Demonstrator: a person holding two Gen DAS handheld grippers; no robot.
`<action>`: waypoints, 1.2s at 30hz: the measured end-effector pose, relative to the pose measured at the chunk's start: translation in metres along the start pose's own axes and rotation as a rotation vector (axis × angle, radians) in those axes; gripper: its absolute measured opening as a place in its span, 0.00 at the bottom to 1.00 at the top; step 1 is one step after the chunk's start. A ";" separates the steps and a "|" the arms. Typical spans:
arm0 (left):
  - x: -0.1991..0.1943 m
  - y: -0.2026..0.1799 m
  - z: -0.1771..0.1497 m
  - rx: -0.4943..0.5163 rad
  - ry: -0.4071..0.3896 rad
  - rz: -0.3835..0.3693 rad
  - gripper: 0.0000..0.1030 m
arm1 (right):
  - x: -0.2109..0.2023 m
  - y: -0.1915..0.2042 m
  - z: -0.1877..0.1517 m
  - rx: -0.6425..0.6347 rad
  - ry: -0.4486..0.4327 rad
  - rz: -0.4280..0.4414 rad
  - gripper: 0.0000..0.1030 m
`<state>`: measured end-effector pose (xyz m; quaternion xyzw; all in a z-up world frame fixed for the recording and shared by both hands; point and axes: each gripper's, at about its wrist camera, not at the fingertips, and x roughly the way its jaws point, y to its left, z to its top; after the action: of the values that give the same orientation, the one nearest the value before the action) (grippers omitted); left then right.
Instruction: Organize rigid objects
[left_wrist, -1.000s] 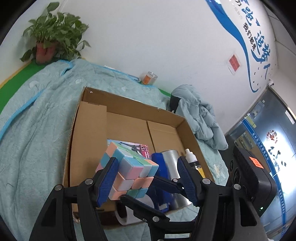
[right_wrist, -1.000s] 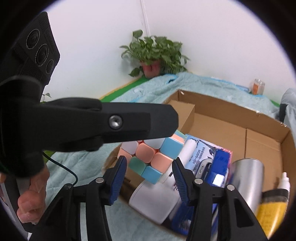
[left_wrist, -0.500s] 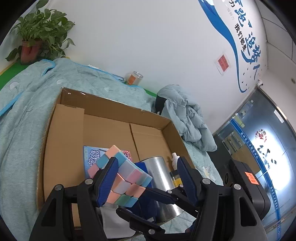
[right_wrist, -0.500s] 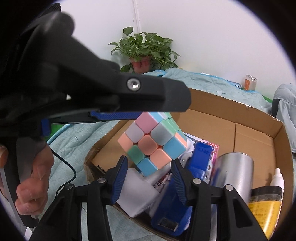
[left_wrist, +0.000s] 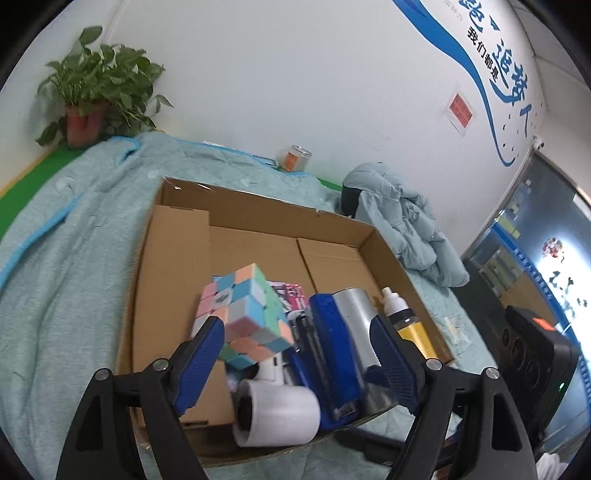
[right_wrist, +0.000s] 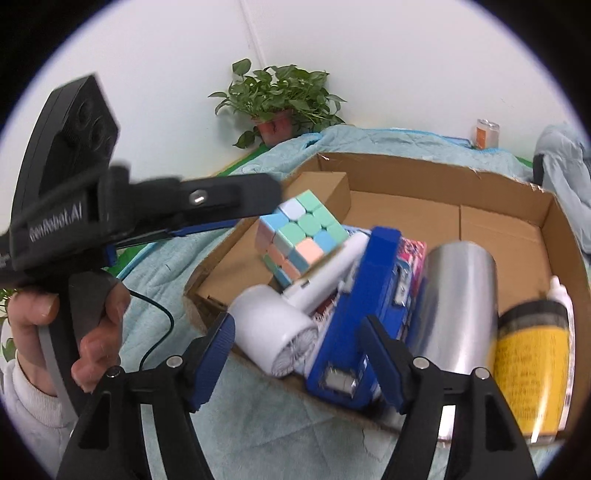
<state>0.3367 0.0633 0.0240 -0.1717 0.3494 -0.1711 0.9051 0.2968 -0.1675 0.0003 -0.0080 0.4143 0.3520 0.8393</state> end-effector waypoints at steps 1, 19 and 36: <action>-0.005 -0.001 -0.004 0.005 -0.009 0.010 0.78 | -0.003 -0.003 -0.003 0.003 -0.002 -0.005 0.70; -0.077 -0.125 -0.120 0.191 -0.251 0.335 1.00 | -0.079 0.003 -0.063 0.034 -0.132 -0.411 0.82; -0.086 -0.151 -0.136 0.186 -0.229 0.343 1.00 | -0.105 -0.006 -0.084 0.058 -0.149 -0.458 0.82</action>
<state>0.1539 -0.0587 0.0433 -0.0439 0.2511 -0.0255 0.9666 0.1995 -0.2587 0.0171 -0.0516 0.3486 0.1399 0.9253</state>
